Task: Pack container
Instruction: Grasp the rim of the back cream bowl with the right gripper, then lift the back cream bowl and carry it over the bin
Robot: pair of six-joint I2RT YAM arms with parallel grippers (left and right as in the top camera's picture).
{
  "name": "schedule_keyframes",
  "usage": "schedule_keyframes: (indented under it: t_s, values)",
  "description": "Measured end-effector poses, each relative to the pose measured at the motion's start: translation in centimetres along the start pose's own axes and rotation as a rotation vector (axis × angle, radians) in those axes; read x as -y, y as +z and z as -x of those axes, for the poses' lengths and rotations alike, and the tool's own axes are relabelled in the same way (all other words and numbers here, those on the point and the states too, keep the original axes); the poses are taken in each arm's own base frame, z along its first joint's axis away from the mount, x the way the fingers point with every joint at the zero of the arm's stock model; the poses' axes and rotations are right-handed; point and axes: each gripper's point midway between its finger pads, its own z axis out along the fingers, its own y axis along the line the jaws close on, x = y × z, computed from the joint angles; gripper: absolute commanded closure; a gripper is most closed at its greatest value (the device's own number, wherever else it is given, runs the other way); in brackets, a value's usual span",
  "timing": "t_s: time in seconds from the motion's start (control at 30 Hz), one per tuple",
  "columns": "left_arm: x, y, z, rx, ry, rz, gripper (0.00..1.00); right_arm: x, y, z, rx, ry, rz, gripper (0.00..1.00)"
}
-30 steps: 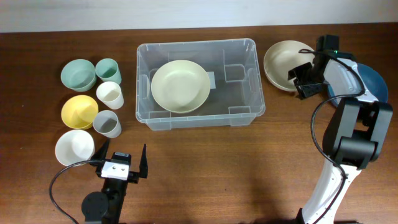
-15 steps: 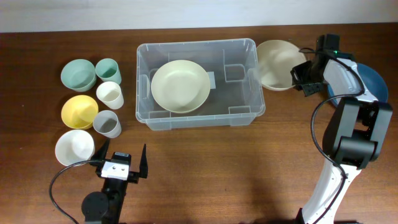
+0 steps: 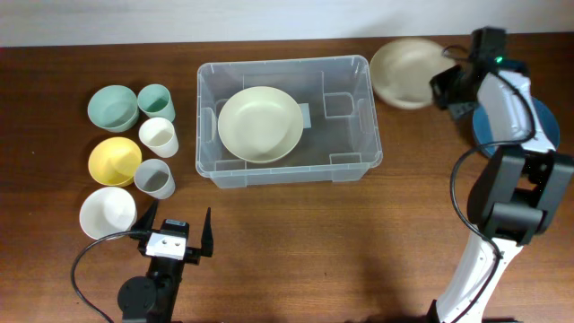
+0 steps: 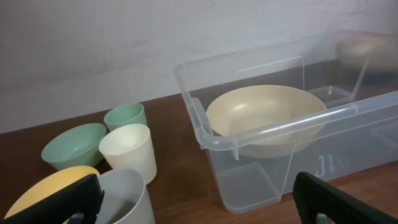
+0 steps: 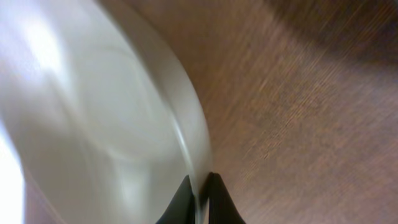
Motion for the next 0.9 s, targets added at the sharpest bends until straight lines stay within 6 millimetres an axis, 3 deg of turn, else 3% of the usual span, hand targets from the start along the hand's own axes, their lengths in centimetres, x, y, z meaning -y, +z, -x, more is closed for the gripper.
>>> schedule_keyframes:
  t_s: [0.2,0.37,0.43,0.53,0.7,0.9]
  values:
    - [0.0,0.0,0.0,0.0,0.0,0.0,0.0,-3.8,-8.0,2.6,0.084,-0.072,0.111,0.96]
    - [0.0,0.0,0.0,0.0,0.0,0.0,0.0,-8.2,-15.6,0.7,0.108,-0.213,0.287,0.96]
    - [0.0,0.0,0.0,0.0,0.0,0.0,0.0,-9.9,-17.8,-1.1,0.091,-0.28,0.357,0.96]
    - [0.0,0.0,0.0,0.0,0.0,0.0,0.0,-11.9,-19.4,-5.3,0.034,-0.391,0.421,0.96]
    - [0.0,0.0,0.0,0.0,0.0,0.0,0.0,-14.7,-18.8,-14.1,-0.094,-0.593,0.466,0.96]
    - [0.0,0.0,0.0,0.0,0.0,0.0,0.0,-16.1,-18.0,-23.2,-0.211,-0.765,0.488,0.96]
